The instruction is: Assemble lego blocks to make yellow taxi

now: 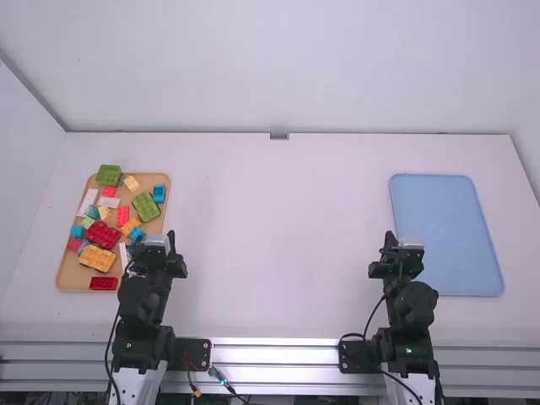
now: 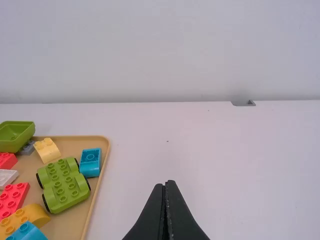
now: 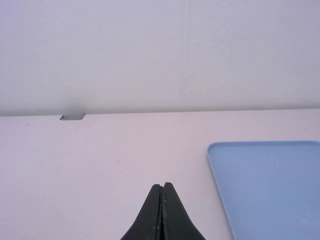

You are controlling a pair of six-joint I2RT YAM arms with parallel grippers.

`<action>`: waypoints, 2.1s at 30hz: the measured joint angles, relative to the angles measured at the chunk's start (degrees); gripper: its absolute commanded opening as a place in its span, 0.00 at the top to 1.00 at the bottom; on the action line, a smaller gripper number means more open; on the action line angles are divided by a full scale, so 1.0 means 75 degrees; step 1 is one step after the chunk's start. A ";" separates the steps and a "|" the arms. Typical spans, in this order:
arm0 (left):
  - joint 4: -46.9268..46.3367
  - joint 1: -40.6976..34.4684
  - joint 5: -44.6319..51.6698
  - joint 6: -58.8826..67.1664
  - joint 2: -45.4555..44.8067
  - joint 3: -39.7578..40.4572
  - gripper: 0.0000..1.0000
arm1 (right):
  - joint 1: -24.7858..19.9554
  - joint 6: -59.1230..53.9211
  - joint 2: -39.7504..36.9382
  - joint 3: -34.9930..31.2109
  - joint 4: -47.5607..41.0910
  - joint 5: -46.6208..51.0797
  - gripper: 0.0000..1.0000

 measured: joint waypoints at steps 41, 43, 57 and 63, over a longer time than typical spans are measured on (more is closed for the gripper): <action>-0.1172 -0.0096 -0.1276 -0.0466 0.4240 0.3829 0.45 | 0.0350 -0.0635 0.5152 0.4453 -0.0286 0.0227 0.45; -0.1102 -0.0096 -0.1443 -0.0562 0.4721 0.4199 0.40 | 0.0452 -0.0711 0.5805 0.5045 -0.0277 0.0256 0.40; -0.2404 0.0221 -0.2582 -0.2512 0.6869 0.6129 0.16 | 0.0662 -0.0866 0.8947 0.7420 -0.0414 0.0425 0.16; -0.3249 0.1408 -0.2250 -0.3369 0.7603 0.6770 0.08 | 0.0761 -0.0947 1.0413 0.8172 -0.0079 0.0481 0.08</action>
